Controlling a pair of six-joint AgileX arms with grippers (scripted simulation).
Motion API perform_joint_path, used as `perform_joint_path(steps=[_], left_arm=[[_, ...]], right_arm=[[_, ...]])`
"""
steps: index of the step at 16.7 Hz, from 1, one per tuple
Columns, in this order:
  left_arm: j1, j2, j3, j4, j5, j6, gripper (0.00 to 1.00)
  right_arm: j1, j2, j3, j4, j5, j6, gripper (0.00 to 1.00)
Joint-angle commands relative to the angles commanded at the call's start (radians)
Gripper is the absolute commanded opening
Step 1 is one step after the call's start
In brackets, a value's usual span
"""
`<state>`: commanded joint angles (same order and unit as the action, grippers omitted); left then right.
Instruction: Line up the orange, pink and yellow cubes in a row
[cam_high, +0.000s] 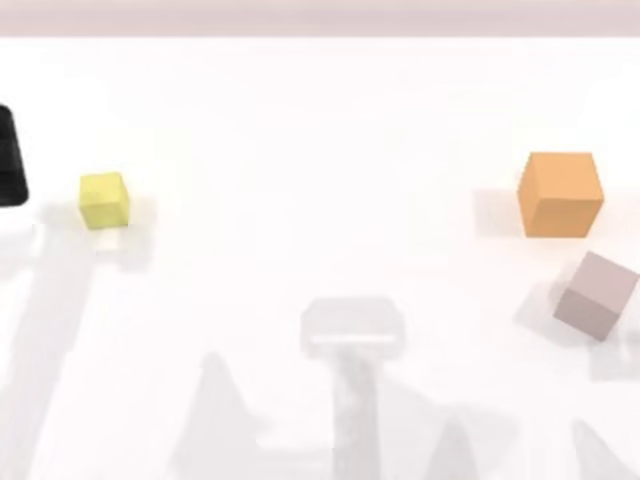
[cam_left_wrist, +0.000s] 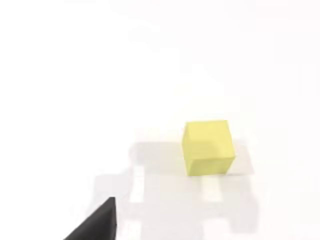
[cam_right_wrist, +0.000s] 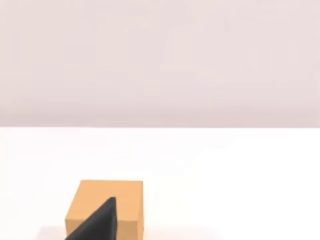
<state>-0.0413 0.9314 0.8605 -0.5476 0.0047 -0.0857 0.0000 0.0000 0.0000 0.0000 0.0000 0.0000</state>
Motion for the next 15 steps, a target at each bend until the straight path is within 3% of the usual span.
perform_joint_path(steps=[8, 15], left_arm=[[-0.029, 0.915, 0.757, -0.501, -0.001, -0.082, 1.0], [-0.044, 1.361, 1.195, -0.753, 0.0, -0.129, 1.0]], right_arm=[[0.0, 0.0, 0.0, 0.0, 0.0, 0.0, 1.0], [0.0, 0.0, 0.0, 0.0, 0.0, 0.0, 1.0]])
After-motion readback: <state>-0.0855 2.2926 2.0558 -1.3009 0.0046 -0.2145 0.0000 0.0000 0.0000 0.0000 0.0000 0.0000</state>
